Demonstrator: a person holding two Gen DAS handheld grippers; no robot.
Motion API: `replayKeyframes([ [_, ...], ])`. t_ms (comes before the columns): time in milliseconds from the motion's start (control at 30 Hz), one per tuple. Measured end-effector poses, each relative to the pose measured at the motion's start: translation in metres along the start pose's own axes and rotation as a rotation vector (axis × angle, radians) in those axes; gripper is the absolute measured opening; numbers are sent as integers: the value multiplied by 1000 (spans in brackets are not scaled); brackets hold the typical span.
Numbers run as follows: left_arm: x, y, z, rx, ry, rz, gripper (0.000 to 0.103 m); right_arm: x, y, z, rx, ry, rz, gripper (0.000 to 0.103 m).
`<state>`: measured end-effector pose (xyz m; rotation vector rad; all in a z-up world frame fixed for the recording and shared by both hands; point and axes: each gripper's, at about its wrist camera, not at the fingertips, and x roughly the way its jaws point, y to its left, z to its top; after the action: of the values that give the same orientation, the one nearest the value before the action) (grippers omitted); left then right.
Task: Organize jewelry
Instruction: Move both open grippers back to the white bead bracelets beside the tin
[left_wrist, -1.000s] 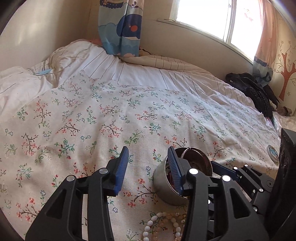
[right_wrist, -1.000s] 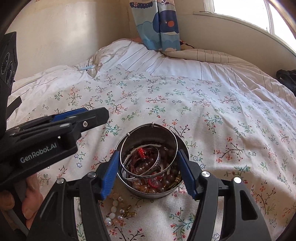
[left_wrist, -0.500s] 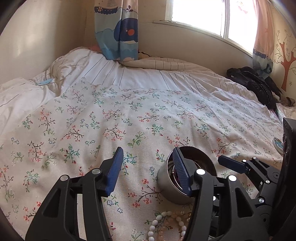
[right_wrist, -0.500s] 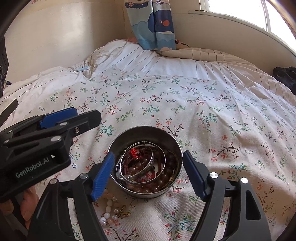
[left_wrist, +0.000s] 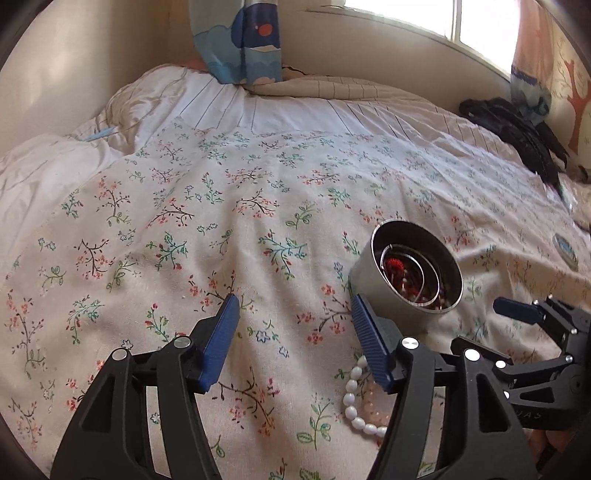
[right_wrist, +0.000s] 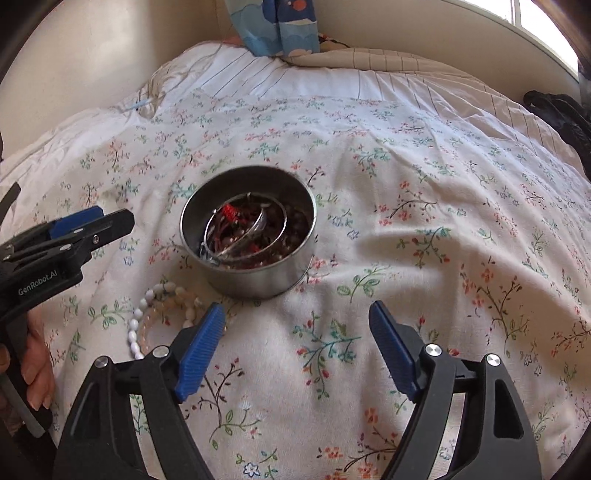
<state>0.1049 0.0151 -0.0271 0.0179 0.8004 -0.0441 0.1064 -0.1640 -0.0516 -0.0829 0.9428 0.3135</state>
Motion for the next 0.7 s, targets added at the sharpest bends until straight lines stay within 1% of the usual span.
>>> replayKeyframes([
  [100,-4,-11,-12,74,19,15,60,6,16,1,-51,3,-6,79],
  [233,-2,-19,-24,138,64,32,60,21,31,-3,-128,54,-51,80],
  [300,2,-21,-27,152,83,45,60,26,32,-5,-136,76,-64,81],
  [400,6,-20,-29,153,104,46,60,25,29,-8,-134,83,-100,84],
  [467,1,-19,-29,155,81,61,60,22,23,-9,-111,83,-96,84],
  [533,-6,-17,-27,133,52,38,60,22,19,-9,-101,88,-99,84],
  [600,-6,-18,-28,138,62,-10,60,21,18,-9,-99,88,-101,84],
  [633,-5,-23,-30,157,71,-19,60,21,20,-8,-104,87,-105,85],
  [700,0,-31,-34,207,83,5,60,22,21,-9,-120,90,-133,85],
])
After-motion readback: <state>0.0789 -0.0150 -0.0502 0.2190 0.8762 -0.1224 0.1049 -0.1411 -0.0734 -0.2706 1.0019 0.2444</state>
